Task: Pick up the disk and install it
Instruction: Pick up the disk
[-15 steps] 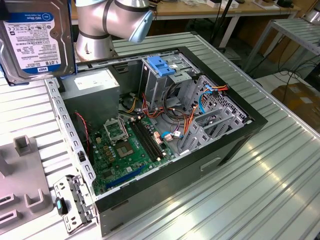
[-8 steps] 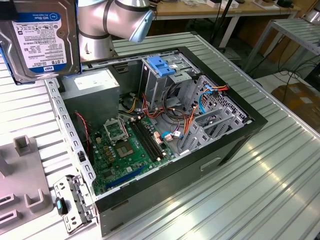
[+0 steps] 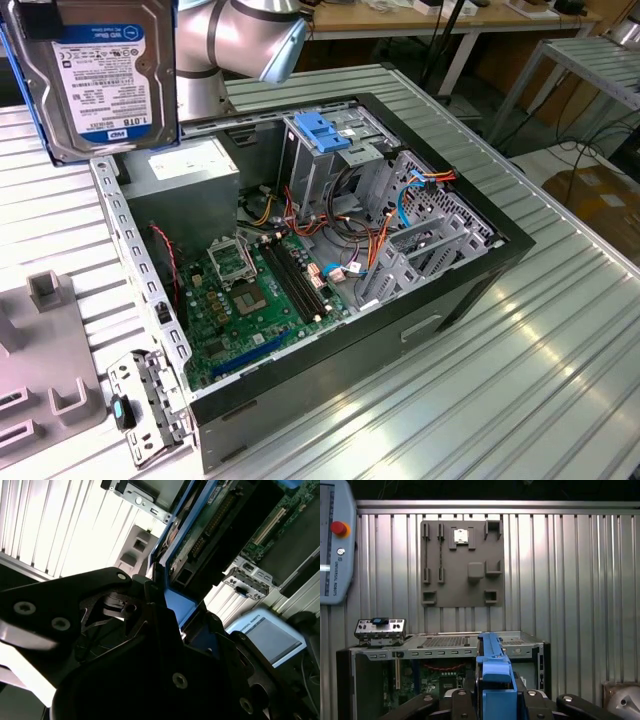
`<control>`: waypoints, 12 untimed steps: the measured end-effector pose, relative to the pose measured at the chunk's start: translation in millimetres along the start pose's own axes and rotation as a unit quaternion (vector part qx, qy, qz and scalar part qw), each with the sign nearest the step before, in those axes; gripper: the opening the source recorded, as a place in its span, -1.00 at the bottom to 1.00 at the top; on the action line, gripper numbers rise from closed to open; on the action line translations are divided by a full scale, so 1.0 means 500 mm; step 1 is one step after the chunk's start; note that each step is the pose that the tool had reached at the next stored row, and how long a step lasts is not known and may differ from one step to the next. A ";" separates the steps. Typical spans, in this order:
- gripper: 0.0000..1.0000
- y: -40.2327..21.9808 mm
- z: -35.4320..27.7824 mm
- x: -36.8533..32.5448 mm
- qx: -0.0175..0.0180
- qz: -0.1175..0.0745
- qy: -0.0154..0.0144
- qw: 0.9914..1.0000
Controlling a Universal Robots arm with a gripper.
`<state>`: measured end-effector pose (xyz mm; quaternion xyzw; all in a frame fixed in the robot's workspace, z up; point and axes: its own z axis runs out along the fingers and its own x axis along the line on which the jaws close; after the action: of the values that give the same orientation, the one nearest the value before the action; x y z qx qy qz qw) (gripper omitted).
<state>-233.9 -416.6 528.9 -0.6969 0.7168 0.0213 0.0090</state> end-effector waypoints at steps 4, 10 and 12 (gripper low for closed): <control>-0.25 -0.010 0.000 0.000 0.000 0.000 0.000 1.000; -0.25 -0.026 0.000 0.001 0.000 0.000 0.000 1.000; -0.25 -0.031 0.000 0.001 0.000 0.000 0.000 1.000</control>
<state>-218.3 -417.4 528.8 -0.6969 0.7168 0.0213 0.0090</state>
